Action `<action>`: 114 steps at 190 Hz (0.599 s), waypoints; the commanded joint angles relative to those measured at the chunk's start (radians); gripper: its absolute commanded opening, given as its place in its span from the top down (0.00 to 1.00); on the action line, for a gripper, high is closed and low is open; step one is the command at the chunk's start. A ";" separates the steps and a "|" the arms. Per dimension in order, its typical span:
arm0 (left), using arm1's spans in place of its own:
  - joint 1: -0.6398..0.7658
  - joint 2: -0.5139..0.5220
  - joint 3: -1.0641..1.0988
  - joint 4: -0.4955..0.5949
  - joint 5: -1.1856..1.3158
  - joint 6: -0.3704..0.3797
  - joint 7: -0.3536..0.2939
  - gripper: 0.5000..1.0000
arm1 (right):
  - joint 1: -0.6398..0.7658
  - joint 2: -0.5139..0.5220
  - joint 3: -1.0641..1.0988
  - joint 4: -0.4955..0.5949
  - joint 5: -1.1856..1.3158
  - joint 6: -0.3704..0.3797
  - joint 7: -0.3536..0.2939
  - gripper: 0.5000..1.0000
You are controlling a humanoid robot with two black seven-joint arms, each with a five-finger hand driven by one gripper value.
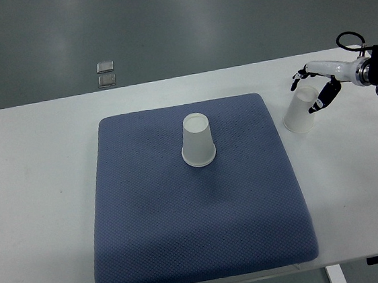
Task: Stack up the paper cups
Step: 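Close the right hand fingers around the upside-down white paper cup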
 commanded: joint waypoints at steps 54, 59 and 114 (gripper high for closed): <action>-0.001 0.000 0.000 0.000 0.000 0.000 0.000 0.00 | 0.000 0.000 -0.009 -0.002 0.000 -0.007 0.001 0.19; 0.001 0.000 0.000 0.000 0.000 0.000 0.000 0.00 | 0.000 0.000 -0.009 -0.002 0.000 -0.007 0.001 0.21; 0.001 0.000 0.000 0.000 0.000 0.000 0.000 0.00 | -0.003 0.000 -0.009 -0.002 0.000 -0.006 0.001 0.40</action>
